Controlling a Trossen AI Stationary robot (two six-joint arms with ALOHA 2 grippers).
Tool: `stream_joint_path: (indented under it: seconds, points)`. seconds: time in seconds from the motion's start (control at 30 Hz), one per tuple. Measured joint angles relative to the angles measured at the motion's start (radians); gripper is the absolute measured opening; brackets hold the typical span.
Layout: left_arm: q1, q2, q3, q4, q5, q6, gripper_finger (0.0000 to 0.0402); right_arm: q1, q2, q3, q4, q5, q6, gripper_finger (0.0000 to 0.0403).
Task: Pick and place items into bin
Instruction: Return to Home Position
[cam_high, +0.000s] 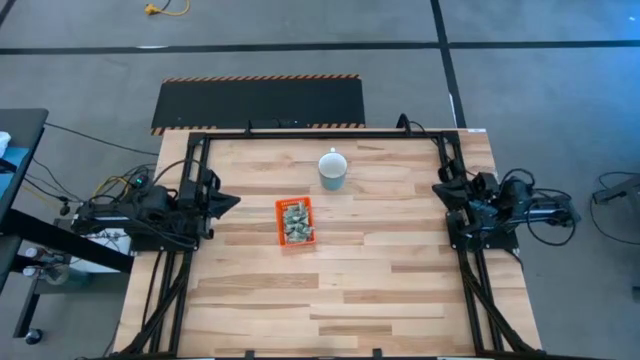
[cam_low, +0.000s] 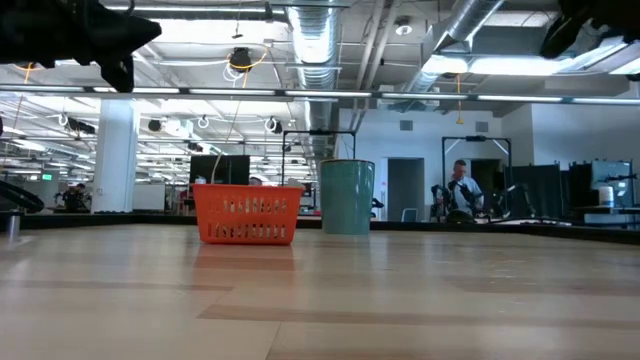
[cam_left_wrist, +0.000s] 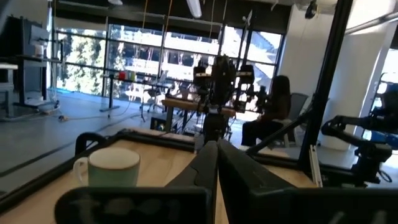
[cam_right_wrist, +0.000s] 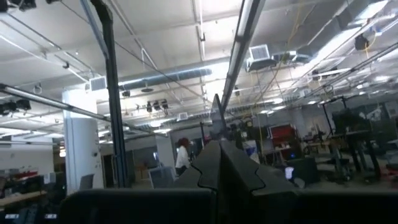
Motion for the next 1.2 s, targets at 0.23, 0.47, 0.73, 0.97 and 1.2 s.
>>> stream_joint_path:
  seconds: [0.23,0.47,0.73,0.97,1.2]
  points:
    - [0.000,0.001,-0.101,0.129,-0.001,-0.018,0.0000,0.015,0.001,-0.145,0.139,0.050,0.015,0.0000]
    - [0.000,0.000,-0.114,0.135,-0.001,-0.018,0.0000,0.019,-0.005,-0.149,0.100,0.049,0.041,0.0000]
    - [0.000,0.000,-0.114,0.018,-0.035,0.009,0.0000,0.046,-0.005,-0.149,-0.140,0.049,0.049,0.0000]
    - [0.001,0.017,-0.114,-0.047,-0.050,0.014,0.0000,0.046,-0.003,-0.149,-0.355,0.047,0.049,0.0000]
    - [0.001,0.027,-0.115,-0.049,-0.047,0.092,0.0000,0.046,0.009,-0.148,-0.360,0.036,0.049,0.0000]
